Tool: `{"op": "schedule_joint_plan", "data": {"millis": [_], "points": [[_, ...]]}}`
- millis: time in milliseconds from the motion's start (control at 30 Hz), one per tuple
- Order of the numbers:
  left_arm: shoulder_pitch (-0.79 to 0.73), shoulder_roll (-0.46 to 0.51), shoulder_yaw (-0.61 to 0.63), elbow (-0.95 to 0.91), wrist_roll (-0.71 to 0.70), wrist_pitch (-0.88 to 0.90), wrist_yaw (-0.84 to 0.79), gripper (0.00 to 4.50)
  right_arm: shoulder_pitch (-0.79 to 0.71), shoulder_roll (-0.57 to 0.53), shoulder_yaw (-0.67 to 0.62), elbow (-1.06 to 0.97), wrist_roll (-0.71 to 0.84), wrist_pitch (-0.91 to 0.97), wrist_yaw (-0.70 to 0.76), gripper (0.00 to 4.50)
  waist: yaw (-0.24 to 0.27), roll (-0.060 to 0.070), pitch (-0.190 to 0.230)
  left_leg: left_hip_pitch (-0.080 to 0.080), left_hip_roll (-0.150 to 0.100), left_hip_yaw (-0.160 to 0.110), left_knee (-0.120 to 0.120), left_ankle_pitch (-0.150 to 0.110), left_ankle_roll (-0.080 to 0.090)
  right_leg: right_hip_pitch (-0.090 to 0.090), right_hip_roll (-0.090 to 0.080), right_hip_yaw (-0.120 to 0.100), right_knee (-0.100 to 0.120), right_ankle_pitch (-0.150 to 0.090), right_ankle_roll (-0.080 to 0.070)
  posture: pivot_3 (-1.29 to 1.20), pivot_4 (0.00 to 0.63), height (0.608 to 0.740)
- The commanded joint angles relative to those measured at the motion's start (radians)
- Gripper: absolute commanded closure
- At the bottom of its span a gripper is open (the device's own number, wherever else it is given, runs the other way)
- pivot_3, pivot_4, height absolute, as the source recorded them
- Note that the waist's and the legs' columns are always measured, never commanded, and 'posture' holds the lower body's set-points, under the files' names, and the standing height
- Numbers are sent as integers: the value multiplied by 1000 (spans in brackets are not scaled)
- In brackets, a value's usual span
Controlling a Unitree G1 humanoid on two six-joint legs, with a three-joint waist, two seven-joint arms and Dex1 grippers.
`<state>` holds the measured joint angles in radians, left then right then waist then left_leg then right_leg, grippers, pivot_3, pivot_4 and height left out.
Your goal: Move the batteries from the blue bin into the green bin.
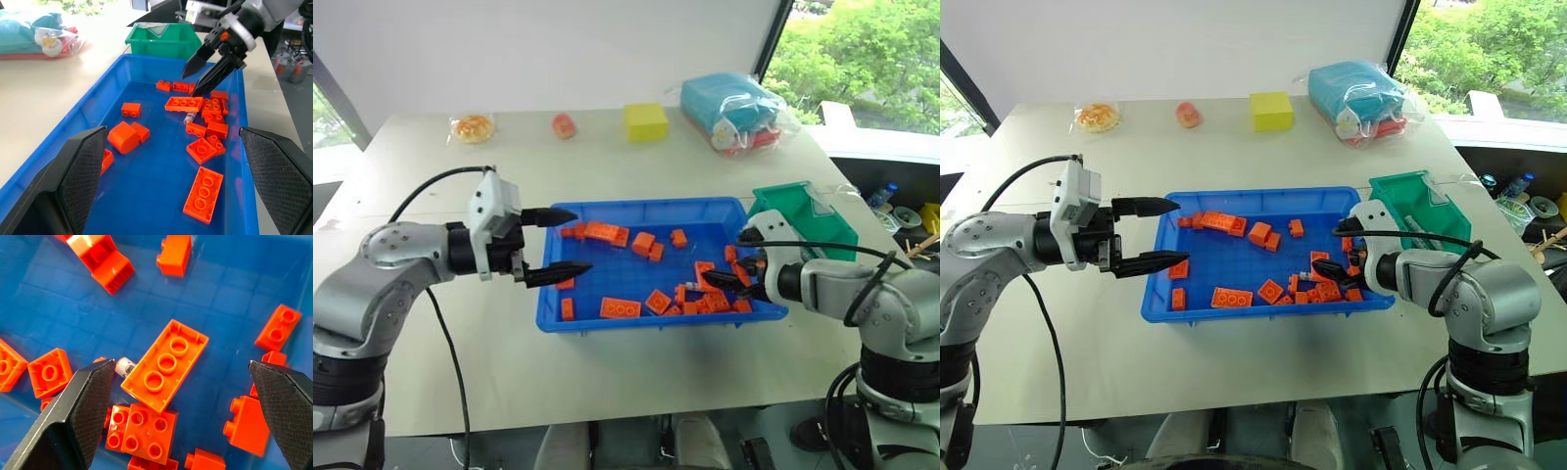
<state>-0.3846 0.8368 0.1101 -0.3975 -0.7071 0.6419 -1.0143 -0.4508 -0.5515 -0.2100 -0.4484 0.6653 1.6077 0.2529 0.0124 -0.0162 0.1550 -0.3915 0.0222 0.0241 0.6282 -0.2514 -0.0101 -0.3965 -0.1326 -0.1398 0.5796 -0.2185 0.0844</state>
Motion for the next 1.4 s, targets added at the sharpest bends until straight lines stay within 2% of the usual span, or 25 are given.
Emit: {"op": "schedule_joint_plan", "data": {"millis": [33, 300, 400, 533, 700, 967, 1000, 1067, 1133, 1233, 1400], "points": [[1, -2, 25, -23, -6, -16, 7, 0, -30, 40, 6, 48, 51, 7, -71, 31, 0, 0, 0, 0, 0, 0, 0, 0, 0, 0, 0, 0, 0, 0, 0, 0, 150, 706], [-1, 6, 35, -26, -10, -13, 12, 0, -72, 92, 56, 131, 112, 7, -171, 31, 1, 0, 0, 0, 0, 0, 0, 0, 0, -3, 0, 0, 0, 0, 0, 0, 150, 706], [-3, 8, 38, -28, -12, -11, 15, 0, -76, 100, 60, 141, 109, 7, -196, 865, 1, 0, 0, -1, 0, 0, 0, 0, 0, -3, 0, 0, 0, 0, 0, 0, 150, 706], [0, 14, 50, -33, -19, -6, 19, 0, -77, 83, 78, 124, 118, 7, -187, 2898, 1, 0, 0, -1, 0, 0, 0, 0, 0, -4, 0, 0, 0, 0, 0, 0, 150, 706], [3, 12, 53, -33, -17, -5, 17, 0, -164, 102, 112, 140, 101, -11, -139, 2898, 0, 1, 1, -1, 0, 0, 0, 0, 0, -5, 0, 0, 0, 0, 0, 0, 150, 706], [-38, -3, 26, -6, -5, -11, 14, 0, -341, 141, 405, 373, -86, -351, 53, 2898, -1, 0, 0, -1, 2, 2, -1, 0, 0, -7, 1, 0, 0, 0, 0, 0, 150, 706], [-45, -4, 23, -3, -4, -10, 14, 0, -355, 127, 451, 396, -117, -384, 88, 2151, 0, 1, 0, -1, 2, 2, -1, 0, 0, -8, 1, 0, 0, 0, 0, 0, 150, 706], [-56, -3, 21, 1, -4, -7, 12, 0, -388, 5, 614, 365, -249, -569, 238, 1366, 3, 1, 1, -2, 1, 2, 0, 0, 0, -7, 1, 0, 0, 0, 0, 0, 150, 706], [-58, 0, 25, 1, -5, -6, 8, 0, -402, -117, 669, 319, -295, -713, 421, 1366, 4, 2, 1, -5, -1, 0, 2, 0, 1, -9, 0, 0, 0, 0, 0, 0, 150, 706], [-47, 5, 30, 0, -1, -10, 2, 0, -403, -271, 677, 320, -333, -877, 658, 1366, 0, 1, 1, -7, -1, 1, 2, 0, 1, -9, 0, 0, -2, 0, 1, 0, 150, 706], [-31, -2, 39, -13, -5, -8, 19, 0, -362, -391, 679, 392, -394, -966, 854, 1366, -1, -1, 0, -1, 1, 2, -1, -1, 1, -6, 1, 0, -1, 0, 1, 0, 150, 706]]}}
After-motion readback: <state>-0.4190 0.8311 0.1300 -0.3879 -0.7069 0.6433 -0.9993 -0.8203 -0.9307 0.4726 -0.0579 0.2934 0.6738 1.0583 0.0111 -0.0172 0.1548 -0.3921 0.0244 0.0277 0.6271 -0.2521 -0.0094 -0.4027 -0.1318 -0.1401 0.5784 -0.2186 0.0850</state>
